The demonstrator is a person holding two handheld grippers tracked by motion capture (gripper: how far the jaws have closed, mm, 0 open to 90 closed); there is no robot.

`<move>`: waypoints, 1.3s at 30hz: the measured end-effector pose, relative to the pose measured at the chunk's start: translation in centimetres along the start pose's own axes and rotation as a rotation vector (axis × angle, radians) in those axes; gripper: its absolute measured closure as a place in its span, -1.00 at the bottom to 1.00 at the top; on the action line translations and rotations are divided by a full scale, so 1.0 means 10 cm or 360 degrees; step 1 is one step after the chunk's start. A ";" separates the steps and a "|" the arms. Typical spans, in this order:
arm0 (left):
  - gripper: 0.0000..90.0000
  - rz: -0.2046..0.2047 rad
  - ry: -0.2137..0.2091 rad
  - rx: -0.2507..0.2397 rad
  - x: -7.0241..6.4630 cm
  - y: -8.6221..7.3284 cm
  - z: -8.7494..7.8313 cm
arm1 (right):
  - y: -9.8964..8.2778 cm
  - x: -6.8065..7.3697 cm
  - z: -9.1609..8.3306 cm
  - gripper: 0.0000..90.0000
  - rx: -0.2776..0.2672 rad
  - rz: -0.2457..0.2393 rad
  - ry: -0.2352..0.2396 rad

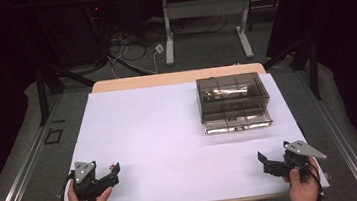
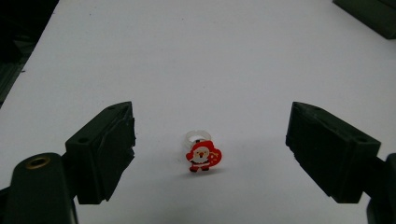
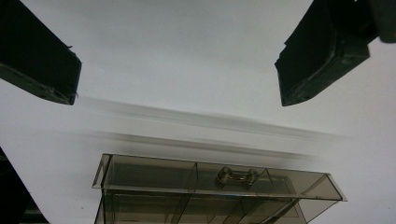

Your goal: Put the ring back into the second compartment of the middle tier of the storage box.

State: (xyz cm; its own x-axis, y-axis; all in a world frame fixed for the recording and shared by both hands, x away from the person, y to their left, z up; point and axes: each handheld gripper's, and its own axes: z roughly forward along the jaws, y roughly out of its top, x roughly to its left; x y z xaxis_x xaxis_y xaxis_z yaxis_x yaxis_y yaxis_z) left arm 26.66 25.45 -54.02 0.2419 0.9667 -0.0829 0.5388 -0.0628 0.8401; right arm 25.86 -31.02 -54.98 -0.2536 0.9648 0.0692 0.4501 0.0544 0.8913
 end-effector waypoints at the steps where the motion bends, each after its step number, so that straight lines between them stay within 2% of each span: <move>1: -0.64 0.0000 0.0000 -0.0005 0.00 -0.01 0.01 | 0.00 0.00 0.00 -1.00 -0.0006 0.0001 0.0005; 3: -0.63 0.0003 0.0000 0.0021 0.00 -0.01 0.03 | 0.00 0.00 0.01 -1.00 -0.0014 0.0012 -0.0002; 5: -0.61 0.0002 0.0007 0.0036 0.00 -0.01 0.05 | 0.00 0.00 0.01 -1.00 0.0015 0.0009 -0.0011; 6: -0.53 0.0003 0.0004 0.0054 0.00 -0.01 0.05 | -0.01 0.01 0.02 -1.00 0.0012 0.0010 -0.0006; 13: -0.47 0.0047 0.0005 0.0108 -0.03 -0.02 0.16 | -0.01 0.01 0.02 -1.00 0.0020 0.0014 0.0006; 15: -0.46 0.0072 0.0025 0.0113 -0.05 -0.02 0.19 | -0.01 0.01 0.02 -1.00 0.0013 0.0004 0.0003; 16: -0.43 0.0064 0.0027 0.0119 -0.05 -0.01 0.20 | -0.01 0.00 0.02 -1.00 0.0013 0.0005 0.0003; 20: -0.34 0.0099 0.0055 0.0182 -0.05 -0.01 0.22 | -0.01 0.00 0.01 -1.00 0.0020 0.0007 0.0010; 24: -0.24 0.0077 0.0057 0.0215 -0.04 -0.02 0.25 | -0.02 0.00 0.01 -1.00 0.0025 0.0030 0.0008; 31: -0.06 0.0073 0.0064 0.0291 -0.01 -0.03 0.27 | -0.02 0.00 0.02 -1.00 0.0014 0.0006 0.0016; 39: 0.11 0.0037 0.0055 0.0321 0.00 -0.04 0.32 | -0.02 0.00 0.03 -1.00 0.0019 0.0001 0.0018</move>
State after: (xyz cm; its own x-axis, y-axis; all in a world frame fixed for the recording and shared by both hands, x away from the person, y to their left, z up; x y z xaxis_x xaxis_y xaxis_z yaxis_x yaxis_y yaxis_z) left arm 28.99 24.66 -56.03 0.2301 0.9722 -0.0434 0.6848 -0.1301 0.7170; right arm 26.01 -31.00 -55.25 -0.2629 0.9619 0.0753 0.4605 0.0566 0.8859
